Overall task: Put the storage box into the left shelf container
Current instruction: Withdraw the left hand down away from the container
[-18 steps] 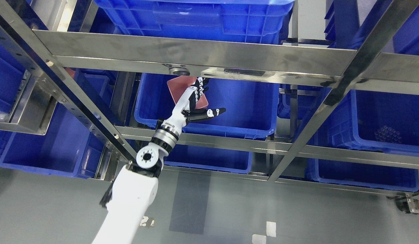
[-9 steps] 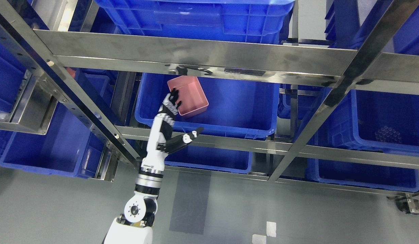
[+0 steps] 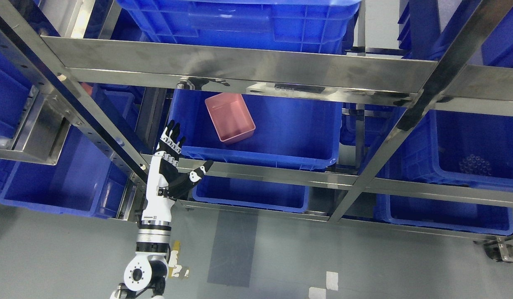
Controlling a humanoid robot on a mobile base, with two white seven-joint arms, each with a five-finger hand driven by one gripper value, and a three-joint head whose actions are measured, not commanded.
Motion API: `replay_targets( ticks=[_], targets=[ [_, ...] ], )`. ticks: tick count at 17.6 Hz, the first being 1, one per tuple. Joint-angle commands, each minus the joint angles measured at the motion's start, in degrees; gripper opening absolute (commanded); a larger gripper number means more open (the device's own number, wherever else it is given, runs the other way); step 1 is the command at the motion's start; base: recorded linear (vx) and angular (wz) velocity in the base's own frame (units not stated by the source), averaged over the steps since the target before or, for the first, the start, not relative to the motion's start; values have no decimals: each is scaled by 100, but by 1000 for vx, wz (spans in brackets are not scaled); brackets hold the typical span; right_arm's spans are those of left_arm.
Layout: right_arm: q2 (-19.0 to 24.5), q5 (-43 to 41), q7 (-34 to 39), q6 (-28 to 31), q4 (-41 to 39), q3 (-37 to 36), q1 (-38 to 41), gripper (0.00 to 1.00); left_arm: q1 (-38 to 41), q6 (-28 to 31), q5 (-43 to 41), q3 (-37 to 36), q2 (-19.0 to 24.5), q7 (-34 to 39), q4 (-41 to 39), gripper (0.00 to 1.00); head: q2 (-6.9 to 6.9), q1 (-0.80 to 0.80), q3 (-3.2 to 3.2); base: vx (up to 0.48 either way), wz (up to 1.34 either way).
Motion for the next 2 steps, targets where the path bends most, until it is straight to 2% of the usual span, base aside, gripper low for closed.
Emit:
replay_targets(
  ticks=[1, 2],
  targets=[
    [-100, -9, -4, 14, -100, -17, -35, 100, 1, 111, 2, 402, 100, -34, -610, 99, 0, 0, 0, 0, 0],
    [-100, -9, -4, 14, -100, -17, -35, 100, 1, 111, 2, 402, 100, -43, -610, 99, 0, 0, 0, 0, 0]
  ],
)
